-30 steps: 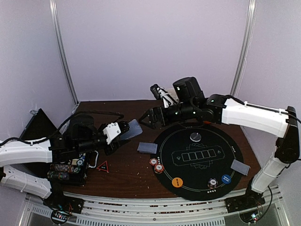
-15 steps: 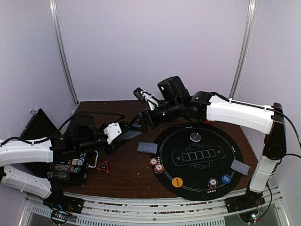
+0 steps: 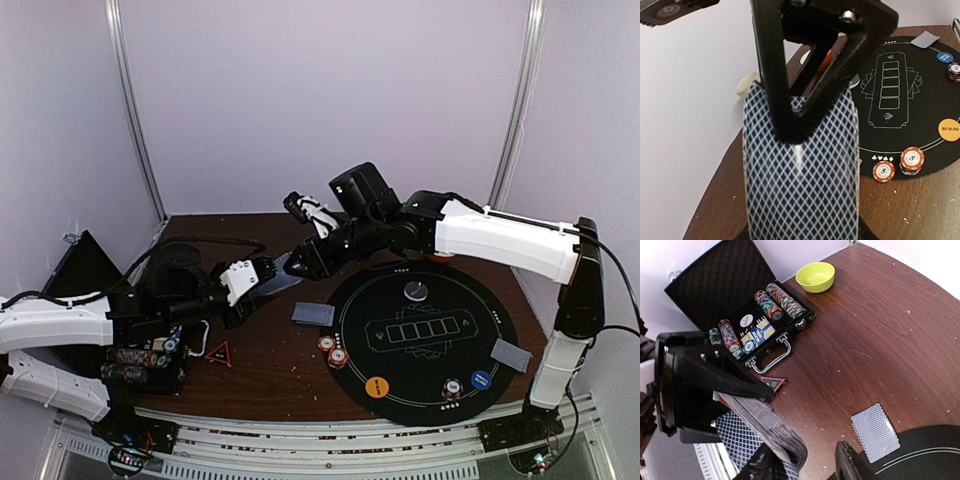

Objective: Distribute texas hold em gaming equipment
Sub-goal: Pick up the poker card from the face-down deck piles, then flop the poker card in the community card area, then pick up the poker card from the face-down deck piles, then flop the poker card in the community card area.

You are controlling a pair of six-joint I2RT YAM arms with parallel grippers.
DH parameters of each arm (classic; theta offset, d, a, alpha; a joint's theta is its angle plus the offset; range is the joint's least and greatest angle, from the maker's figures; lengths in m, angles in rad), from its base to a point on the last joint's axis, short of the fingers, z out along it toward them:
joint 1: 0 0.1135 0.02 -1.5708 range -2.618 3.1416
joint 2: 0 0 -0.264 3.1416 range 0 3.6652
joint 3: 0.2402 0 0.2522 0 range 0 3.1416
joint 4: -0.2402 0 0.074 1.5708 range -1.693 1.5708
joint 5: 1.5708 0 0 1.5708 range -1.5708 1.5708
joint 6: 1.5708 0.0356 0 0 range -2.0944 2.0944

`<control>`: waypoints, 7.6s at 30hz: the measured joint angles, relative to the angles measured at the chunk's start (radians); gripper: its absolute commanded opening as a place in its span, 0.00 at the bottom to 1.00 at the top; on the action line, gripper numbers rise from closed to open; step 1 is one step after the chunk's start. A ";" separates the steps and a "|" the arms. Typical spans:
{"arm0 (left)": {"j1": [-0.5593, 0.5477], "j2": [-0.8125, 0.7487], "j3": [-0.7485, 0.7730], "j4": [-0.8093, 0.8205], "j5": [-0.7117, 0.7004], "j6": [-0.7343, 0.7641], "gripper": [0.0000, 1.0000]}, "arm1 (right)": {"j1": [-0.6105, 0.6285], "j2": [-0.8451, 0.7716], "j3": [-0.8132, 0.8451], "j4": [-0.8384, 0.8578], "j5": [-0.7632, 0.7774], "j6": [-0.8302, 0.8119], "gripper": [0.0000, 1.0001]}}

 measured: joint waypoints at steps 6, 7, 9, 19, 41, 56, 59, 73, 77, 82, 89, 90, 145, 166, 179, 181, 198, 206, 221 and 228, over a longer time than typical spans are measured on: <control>0.000 0.000 -0.003 0.000 -0.004 0.000 0.41 | -0.001 -0.019 0.001 -0.030 0.012 -0.002 0.20; 0.000 0.000 -0.004 0.000 -0.004 0.000 0.41 | -0.001 -0.023 0.002 -0.037 0.012 -0.002 0.17; 0.000 0.000 -0.004 0.000 -0.005 0.000 0.41 | -0.002 -0.028 0.002 -0.044 0.012 -0.003 0.07; 0.001 0.000 -0.005 0.000 -0.010 0.000 0.41 | -0.003 -0.067 0.002 -0.090 0.011 -0.019 0.00; 0.001 0.000 -0.005 0.004 -0.011 0.000 0.41 | -0.024 -0.224 -0.262 -0.159 0.773 -0.364 0.00; 0.001 0.002 -0.005 0.004 -0.024 0.000 0.41 | 0.032 -0.037 -0.514 0.161 0.910 -0.701 0.00; 0.001 0.002 -0.005 0.004 -0.024 0.000 0.41 | 0.064 -0.021 -0.578 0.135 0.865 -0.689 0.00; 0.001 0.006 -0.005 0.004 -0.024 -0.001 0.41 | 0.090 0.004 -0.600 0.051 0.587 -0.550 0.00; 0.001 0.007 -0.005 0.004 -0.024 -0.001 0.41 | 0.090 0.004 -0.600 0.049 0.581 -0.541 0.03; 0.001 0.008 -0.005 0.004 -0.024 -0.001 0.41 | 0.090 0.004 -0.600 0.035 0.548 -0.542 0.17; 0.001 0.012 -0.005 0.004 -0.024 -0.001 0.41 | 0.089 0.000 -0.586 0.000 0.514 -0.550 0.37; 0.001 0.013 -0.005 0.004 -0.024 -0.001 0.41 | 0.089 -0.003 -0.580 -0.014 0.508 -0.551 0.41; 0.001 0.013 -0.005 -0.003 -0.026 0.000 0.41 | 0.023 0.013 0.049 -0.081 0.122 -0.054 0.20; 0.001 0.013 -0.005 -0.001 -0.028 -0.001 0.40 | -0.011 -0.324 -0.051 -0.216 0.443 -0.206 0.00; 0.001 0.015 -0.005 0.000 -0.029 0.000 0.41 | -0.009 -0.260 -0.642 -0.032 0.922 -0.686 0.00; 0.001 0.018 -0.005 0.001 -0.029 0.000 0.40 | -0.008 -0.250 -0.687 0.027 0.950 -0.758 0.00; 0.001 0.019 -0.005 0.000 -0.028 0.000 0.41 | -0.010 -0.095 -0.779 0.166 0.836 -0.933 0.00; 0.001 0.019 -0.005 0.000 -0.029 0.000 0.40 | -0.010 -0.093 -0.778 0.106 0.676 -0.888 0.00; 0.001 0.020 -0.005 0.000 -0.028 0.000 0.41 | -0.012 -0.093 -0.737 0.018 0.597 -0.832 0.00; 0.001 0.020 -0.005 0.001 -0.029 0.000 0.40 | -0.012 -0.093 -0.731 -0.001 0.584 -0.829 0.13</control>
